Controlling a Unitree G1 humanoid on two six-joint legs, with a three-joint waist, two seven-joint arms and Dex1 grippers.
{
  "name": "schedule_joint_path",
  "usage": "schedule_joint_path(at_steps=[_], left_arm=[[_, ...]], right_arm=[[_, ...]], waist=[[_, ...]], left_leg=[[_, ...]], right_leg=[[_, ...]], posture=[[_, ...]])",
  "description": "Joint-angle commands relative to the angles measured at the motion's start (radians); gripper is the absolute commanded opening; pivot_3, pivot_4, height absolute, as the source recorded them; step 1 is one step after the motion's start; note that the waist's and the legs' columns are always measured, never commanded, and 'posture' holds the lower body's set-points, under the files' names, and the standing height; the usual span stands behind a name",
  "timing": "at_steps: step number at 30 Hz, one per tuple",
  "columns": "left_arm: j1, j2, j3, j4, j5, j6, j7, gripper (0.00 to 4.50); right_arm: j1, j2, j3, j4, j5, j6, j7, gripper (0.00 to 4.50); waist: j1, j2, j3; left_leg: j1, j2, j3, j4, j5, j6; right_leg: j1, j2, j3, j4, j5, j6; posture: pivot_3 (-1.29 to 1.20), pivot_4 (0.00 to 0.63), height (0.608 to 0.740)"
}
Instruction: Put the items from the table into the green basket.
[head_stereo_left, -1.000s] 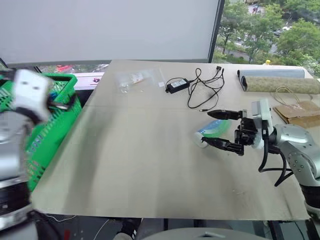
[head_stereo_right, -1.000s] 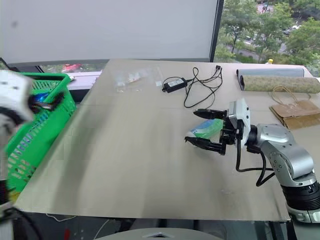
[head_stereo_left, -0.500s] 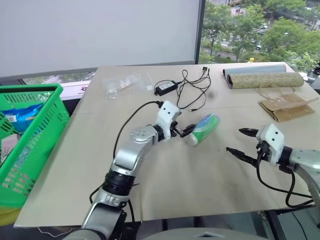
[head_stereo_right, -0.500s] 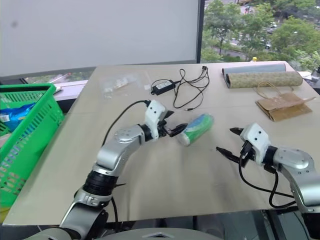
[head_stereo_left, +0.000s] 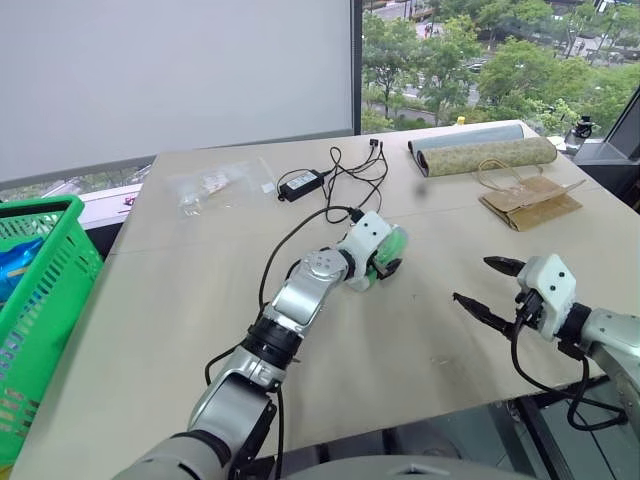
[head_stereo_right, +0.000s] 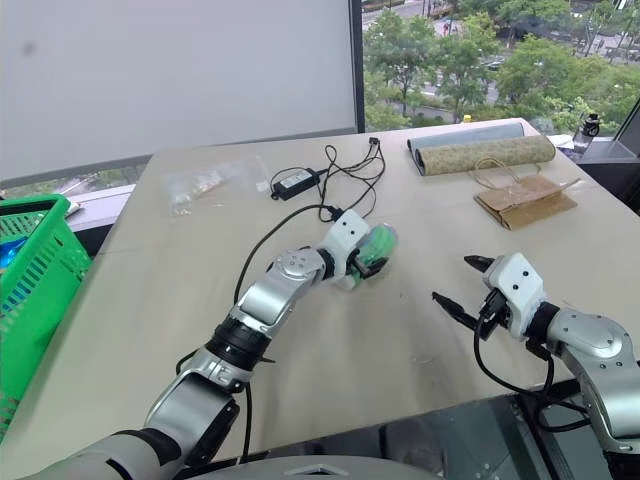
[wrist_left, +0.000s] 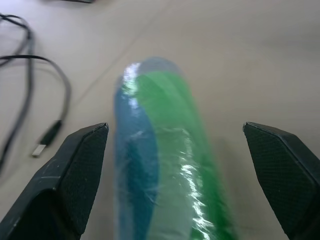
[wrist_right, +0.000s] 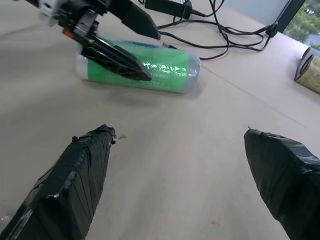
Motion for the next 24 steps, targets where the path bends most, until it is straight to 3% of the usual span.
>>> schedule_joint_path(at_steps=[1, 12, 18, 21, 24], left_arm=[[0.028, -0.003, -0.006, 0.039, 0.019, 0.095, 0.001, 4.45], [0.062, 0.024, 0.011, 0.092, 0.088, 0.15, 0.084, 4.45], [0.066, 0.013, 0.023, 0.12, 0.082, 0.172, 0.096, 4.45], [0.071, 0.016, 0.011, 0.111, 0.079, 0.193, 0.075, 3.63], [0.076, 0.022, -0.003, 0.1, 0.081, 0.218, 0.055, 2.33]], right_arm=[[-0.018, -0.003, -0.027, -0.028, 0.015, 0.002, -0.006, 4.5], [-0.054, 0.007, -0.004, -0.018, 0.018, -0.003, 0.006, 4.5], [-0.064, 0.006, 0.0, -0.017, 0.02, -0.003, 0.013, 4.5], [-0.067, 0.007, 0.001, -0.017, 0.022, -0.005, 0.01, 4.5], [-0.066, 0.01, 0.003, -0.019, 0.022, -0.006, 0.007, 4.5]], waist=[[-0.006, 0.0, 0.0], [-0.03, 0.003, -0.005], [-0.039, 0.003, -0.006], [-0.042, 0.003, -0.006], [-0.043, 0.002, -0.006]], left_leg=[[0.001, 0.0, 0.0, -0.001, 0.0, 0.0], [0.009, 0.0, 0.002, -0.009, -0.001, 0.001], [0.022, 0.0, 0.004, -0.016, -0.001, 0.001], [0.024, 0.0, 0.004, -0.016, -0.001, 0.0], [0.024, 0.0, 0.003, -0.017, -0.001, 0.0]], right_leg=[[0.001, 0.0, 0.0, 0.0, 0.0, 0.0], [0.009, 0.001, 0.006, -0.001, -0.002, 0.002], [0.02, 0.0, 0.005, -0.006, -0.002, 0.003], [0.021, 0.0, 0.004, -0.007, -0.002, 0.003], [0.021, 0.001, 0.004, -0.007, -0.002, 0.003]], posture=[[-0.3, 0.015, 0.74], [-0.28, 0.02, 0.74], [-0.27, 0.018, 0.74], [-0.27, 0.018, 0.74], [-0.28, 0.019, 0.74]])
